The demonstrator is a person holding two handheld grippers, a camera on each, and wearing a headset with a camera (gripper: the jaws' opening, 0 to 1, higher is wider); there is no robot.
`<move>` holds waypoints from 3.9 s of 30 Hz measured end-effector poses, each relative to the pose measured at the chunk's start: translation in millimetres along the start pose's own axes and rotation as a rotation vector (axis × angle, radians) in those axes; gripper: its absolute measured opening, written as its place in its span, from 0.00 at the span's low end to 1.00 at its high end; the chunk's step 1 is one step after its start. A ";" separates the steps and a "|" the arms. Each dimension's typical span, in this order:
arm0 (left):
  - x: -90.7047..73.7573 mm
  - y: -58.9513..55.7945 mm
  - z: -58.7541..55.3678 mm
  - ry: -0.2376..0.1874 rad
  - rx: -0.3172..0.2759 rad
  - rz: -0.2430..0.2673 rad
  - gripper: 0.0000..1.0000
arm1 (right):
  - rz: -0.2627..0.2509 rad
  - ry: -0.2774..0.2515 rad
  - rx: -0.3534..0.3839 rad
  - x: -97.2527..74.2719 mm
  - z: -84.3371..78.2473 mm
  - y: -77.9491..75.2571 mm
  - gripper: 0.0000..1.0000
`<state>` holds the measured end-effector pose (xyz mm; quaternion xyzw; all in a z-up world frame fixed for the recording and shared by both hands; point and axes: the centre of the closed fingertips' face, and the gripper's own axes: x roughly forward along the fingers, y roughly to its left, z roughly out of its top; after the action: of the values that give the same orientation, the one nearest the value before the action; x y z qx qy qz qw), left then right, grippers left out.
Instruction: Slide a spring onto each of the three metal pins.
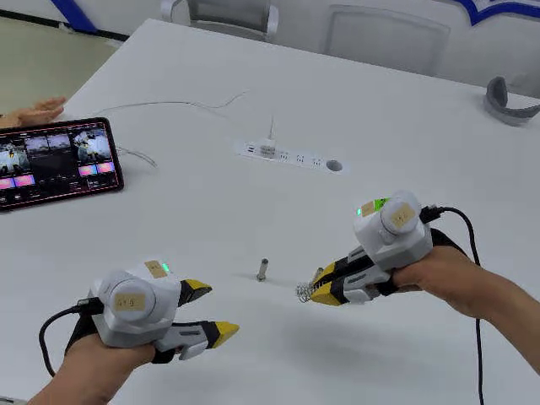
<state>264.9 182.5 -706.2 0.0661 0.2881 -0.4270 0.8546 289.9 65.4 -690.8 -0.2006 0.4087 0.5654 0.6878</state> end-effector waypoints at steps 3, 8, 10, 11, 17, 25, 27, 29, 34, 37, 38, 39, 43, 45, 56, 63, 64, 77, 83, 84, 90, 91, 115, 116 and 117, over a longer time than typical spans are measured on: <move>-1.6 4.5 -3.1 0.002 -0.013 0.012 0.48 | -0.004 0.009 -0.006 1.8 2.5 -5.9 0.12; -5.6 11.1 -8.6 0.010 -0.028 0.033 0.53 | -0.017 0.028 -0.020 5.5 5.7 -17.7 0.12; -7.5 15.1 -10.3 0.009 -0.038 0.042 0.54 | -0.026 0.034 -0.023 7.1 7.3 -23.3 0.12; -8.1 16.4 -10.8 0.010 -0.042 0.046 0.55 | -0.028 0.035 -0.025 7.8 8.0 -25.3 0.12; -12.2 24.6 -15.0 0.012 -0.072 0.071 0.60 | -0.036 0.052 -0.045 14.9 12.7 -37.7 0.12; -16.5 35.1 -19.7 0.007 -0.133 0.099 0.68 | -0.032 0.069 -0.057 23.8 18.8 -49.3 0.12; -17.5 35.7 -20.2 0.006 -0.136 0.101 0.69 | -0.030 0.072 -0.062 25.4 21.1 -49.9 0.12; -18.2 36.0 -21.1 0.008 -0.140 0.102 0.70 | -0.028 0.075 -0.064 27.7 21.8 -53.5 0.12; -19.8 36.9 -25.5 0.016 -0.146 0.104 0.71 | -0.023 0.083 -0.074 34.2 26.3 -58.0 0.12; -19.9 36.3 -26.7 0.021 -0.146 0.101 0.72 | -0.019 0.087 -0.082 38.0 30.4 -57.7 0.12; -19.9 35.9 -27.0 0.023 -0.144 0.099 0.72 | -0.019 0.088 -0.084 38.8 31.7 -57.2 0.12; -19.9 35.4 -27.1 0.026 -0.142 0.096 0.72 | -0.018 0.088 -0.086 39.6 32.6 -57.1 0.12; -20.6 36.0 -25.7 0.023 -0.149 0.092 0.74 | -0.012 0.092 -0.093 43.3 34.9 -58.1 0.12; -21.3 37.5 -25.7 0.021 -0.152 0.095 0.74 | -0.010 0.094 -0.096 45.7 36.6 -57.5 0.12; -26.6 36.7 -29.4 0.014 -0.167 0.093 0.72 | 0.008 0.115 -0.119 58.9 40.7 -57.1 0.12; -29.3 38.3 -31.5 0.014 -0.173 0.097 0.72 | 0.013 0.138 -0.132 63.4 40.5 -59.9 0.12; -29.5 38.6 -31.6 0.014 -0.174 0.098 0.72 | 0.012 0.140 -0.133 63.8 40.9 -59.6 0.12; -31.4 40.2 -31.5 0.010 -0.179 0.101 0.71 | 0.018 0.158 -0.158 75.8 45.5 -60.6 0.13; -32.0 40.5 -31.8 0.011 -0.179 0.101 0.71 | 0.014 0.176 -0.190 83.5 44.7 -60.9 0.13; -32.0 40.6 -31.9 0.012 -0.179 0.101 0.71 | 0.015 0.176 -0.191 84.2 45.1 -60.3 0.13; -31.8 40.9 -31.4 0.011 -0.179 0.101 0.70 | 0.015 0.194 -0.207 91.7 41.3 -61.1 0.13; -31.8 41.0 -31.6 0.012 -0.178 0.103 0.70 | 0.014 0.197 -0.213 92.6 40.5 -61.2 0.13; -36.3 42.2 -37.1 0.026 -0.180 0.111 0.69 | 0.018 0.246 -0.263 116.6 24.7 -62.2 0.13; -36.8 42.3 -37.2 0.026 -0.180 0.112 0.69 | 0.019 0.246 -0.262 117.1 24.5 -62.1 0.13; -37.3 42.9 -37.6 0.026 -0.181 0.114 0.69 | 0.019 0.247 -0.263 118.0 24.1 -62.0 0.13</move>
<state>264.0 248.6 -722.4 0.0105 0.3321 -0.3493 0.8761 359.5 138.3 -781.3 -0.3527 0.4145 0.5915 0.5949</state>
